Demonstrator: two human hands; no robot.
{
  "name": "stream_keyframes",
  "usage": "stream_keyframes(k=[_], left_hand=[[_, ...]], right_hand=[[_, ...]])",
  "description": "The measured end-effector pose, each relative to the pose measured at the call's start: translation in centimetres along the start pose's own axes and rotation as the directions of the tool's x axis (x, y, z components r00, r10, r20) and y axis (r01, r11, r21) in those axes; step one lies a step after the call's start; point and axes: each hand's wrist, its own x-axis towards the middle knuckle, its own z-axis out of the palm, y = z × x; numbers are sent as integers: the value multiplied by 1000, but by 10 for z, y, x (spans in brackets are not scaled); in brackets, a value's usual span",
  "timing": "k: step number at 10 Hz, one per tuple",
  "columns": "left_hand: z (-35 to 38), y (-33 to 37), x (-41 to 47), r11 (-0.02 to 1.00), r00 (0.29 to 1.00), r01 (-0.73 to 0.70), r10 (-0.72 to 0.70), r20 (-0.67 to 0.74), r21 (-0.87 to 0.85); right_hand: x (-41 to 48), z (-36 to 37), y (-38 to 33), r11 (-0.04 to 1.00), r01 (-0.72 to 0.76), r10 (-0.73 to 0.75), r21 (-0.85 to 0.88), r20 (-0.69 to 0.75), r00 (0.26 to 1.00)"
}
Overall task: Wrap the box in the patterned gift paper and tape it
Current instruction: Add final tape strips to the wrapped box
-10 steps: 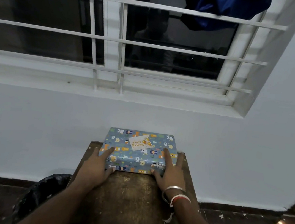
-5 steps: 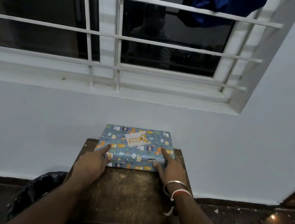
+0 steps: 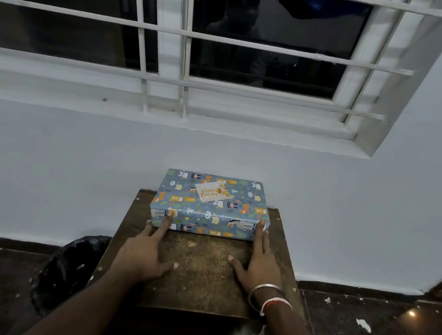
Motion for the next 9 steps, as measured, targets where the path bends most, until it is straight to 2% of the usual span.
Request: stream_keyframes(k=[1,2,3,4,5,6,7,8,9], left_hand=[[4,1,-13,993,995,-14,2,-99,-118],[8,-2,-22,989,976,-42,11,-216,-139],[-8,-10,-7,993,940,-45,5,-341,-110],[-25,-15,10,980,923,-44,-35,-383,-195],[-32,-18,22,986,927,-56,-6,-375,-156],[-33,-13,35,991,956,-16,-24,-292,-136],[-38,-8,36,988,983,45,-69,-169,-145],[-79,26,28,980,990,138,-134,39,-144],[-113,58,26,966,978,205,-199,55,-155]], right_hand=[[-3,0,-2,998,-46,47,46,-7,999],[-8,1,-3,992,-80,84,101,-40,996],[-2,4,-5,992,11,20,126,-239,971],[12,7,-9,992,-50,87,117,-336,938],[27,11,-14,984,-99,151,148,-392,908],[41,8,-24,983,-150,175,104,-310,934],[42,-13,-27,978,-207,205,0,-137,969],[53,-73,-51,968,-208,225,-143,117,967],[64,-111,-77,975,-184,209,-127,223,952]])
